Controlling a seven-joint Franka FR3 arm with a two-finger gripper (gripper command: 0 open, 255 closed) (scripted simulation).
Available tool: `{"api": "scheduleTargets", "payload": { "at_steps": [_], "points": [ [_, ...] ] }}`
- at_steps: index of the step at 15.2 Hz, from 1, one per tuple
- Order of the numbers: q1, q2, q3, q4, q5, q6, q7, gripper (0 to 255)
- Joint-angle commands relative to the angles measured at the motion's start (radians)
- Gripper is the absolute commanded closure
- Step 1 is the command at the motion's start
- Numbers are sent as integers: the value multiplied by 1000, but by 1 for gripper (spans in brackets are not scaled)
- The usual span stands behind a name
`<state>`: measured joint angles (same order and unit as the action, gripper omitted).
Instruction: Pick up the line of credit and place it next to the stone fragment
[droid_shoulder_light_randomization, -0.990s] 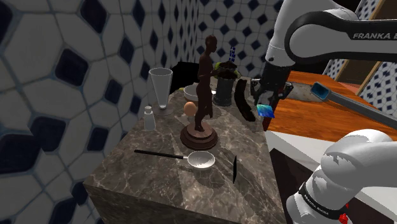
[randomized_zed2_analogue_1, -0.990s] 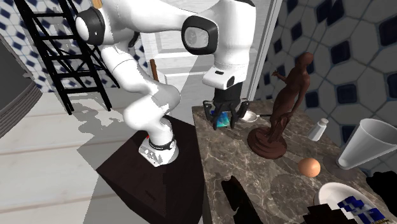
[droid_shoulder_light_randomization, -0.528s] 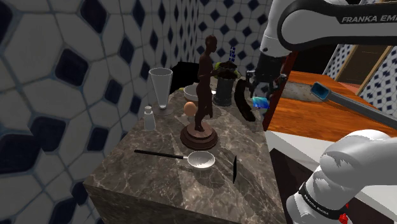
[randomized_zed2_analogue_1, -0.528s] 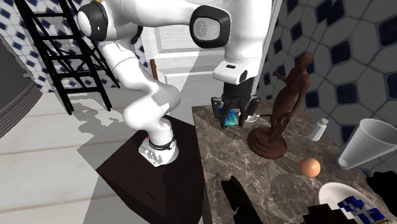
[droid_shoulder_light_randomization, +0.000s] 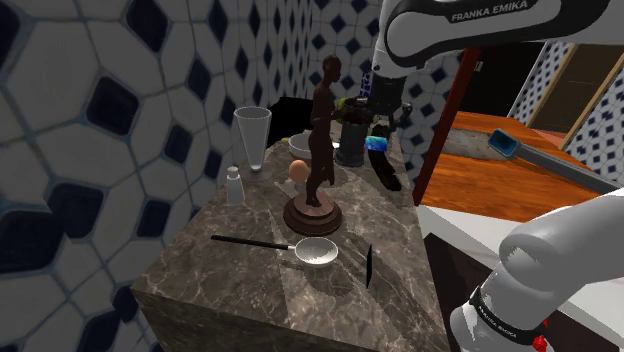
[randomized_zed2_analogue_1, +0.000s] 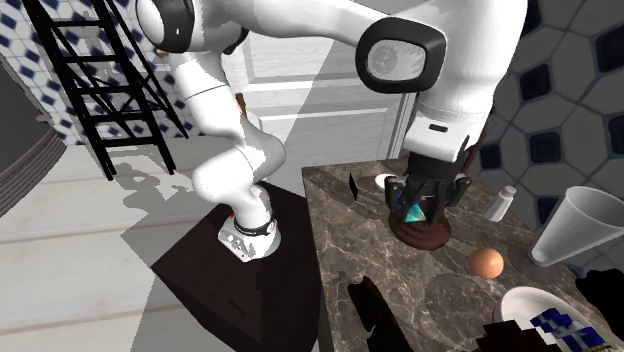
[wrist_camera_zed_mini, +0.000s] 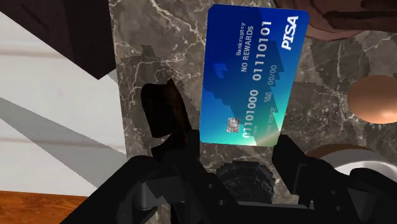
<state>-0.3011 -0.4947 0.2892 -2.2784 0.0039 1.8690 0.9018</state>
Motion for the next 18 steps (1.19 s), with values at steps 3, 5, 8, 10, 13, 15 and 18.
{"api": "scheduleTargets", "payload": {
  "at_steps": [3, 5, 8, 10, 13, 15, 18],
  "points": [
    [-27, 172, 25, 154, -40, 14, 26, 255],
    [-36, 256, 36, 233, -64, 14, 40, 255],
    [-44, 383, 51, 364, -105, 3, 63, 255],
    [-43, 470, 59, 459, -135, -13, 79, 255],
    [-42, 472, 58, 421, -138, 27, 84, 255],
    [-42, 474, 58, 397, -140, 53, 88, 255],
    [-42, 480, 58, 362, -144, 92, 94, 255]
  ]
}}
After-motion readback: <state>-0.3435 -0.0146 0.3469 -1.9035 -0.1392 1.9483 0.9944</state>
